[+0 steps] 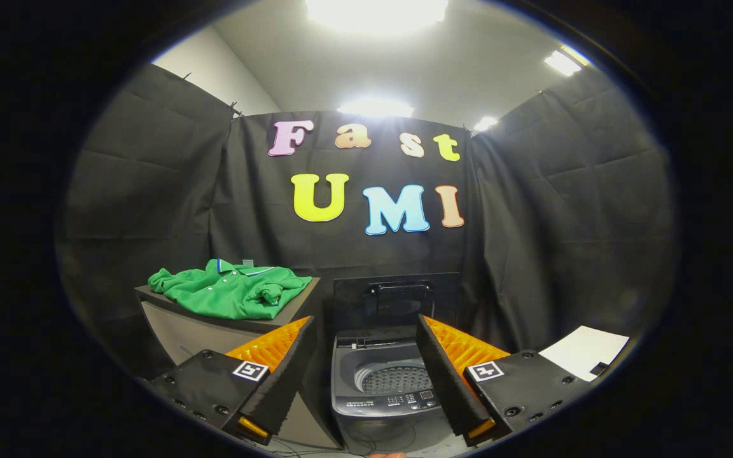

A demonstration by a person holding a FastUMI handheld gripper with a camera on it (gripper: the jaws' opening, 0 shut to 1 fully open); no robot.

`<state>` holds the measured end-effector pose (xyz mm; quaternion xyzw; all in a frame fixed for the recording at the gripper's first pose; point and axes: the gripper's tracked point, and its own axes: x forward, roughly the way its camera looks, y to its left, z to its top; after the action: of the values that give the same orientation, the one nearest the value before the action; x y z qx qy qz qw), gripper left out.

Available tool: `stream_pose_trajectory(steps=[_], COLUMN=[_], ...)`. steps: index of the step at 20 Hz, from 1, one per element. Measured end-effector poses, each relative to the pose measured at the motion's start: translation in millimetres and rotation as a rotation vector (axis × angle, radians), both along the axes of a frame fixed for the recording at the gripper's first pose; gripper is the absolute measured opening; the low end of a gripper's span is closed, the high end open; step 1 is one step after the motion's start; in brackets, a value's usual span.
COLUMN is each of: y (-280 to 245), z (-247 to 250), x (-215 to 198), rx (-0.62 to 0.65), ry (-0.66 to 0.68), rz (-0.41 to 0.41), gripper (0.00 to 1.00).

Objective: Put the clothes into the washing machine and then close the washing machine lid.

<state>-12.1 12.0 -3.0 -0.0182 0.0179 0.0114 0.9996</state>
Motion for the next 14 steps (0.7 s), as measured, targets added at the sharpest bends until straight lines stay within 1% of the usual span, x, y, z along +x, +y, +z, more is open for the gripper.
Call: stream_pose_trajectory(steps=[2, 3, 5, 8, 10, 14], y=[5.9, 15.5, 30.3, 51.8, 70.7, 101.7], z=[10.0, 12.3, 18.3, 32.1, 49.8, 81.3], x=[3.6, 7.0, 18.4, 38.7, 54.0, 88.3], rx=[0.022, 0.038, 0.052, 0.087, 0.117, 0.093], ry=[-0.004, 0.007, 0.061, 0.145, 0.160, 0.166], rz=[0.021, 0.051, 0.098, 0.138, 0.167, 0.199], gripper=[0.98, 0.97, 0.97, 0.97, 0.97, 0.96])
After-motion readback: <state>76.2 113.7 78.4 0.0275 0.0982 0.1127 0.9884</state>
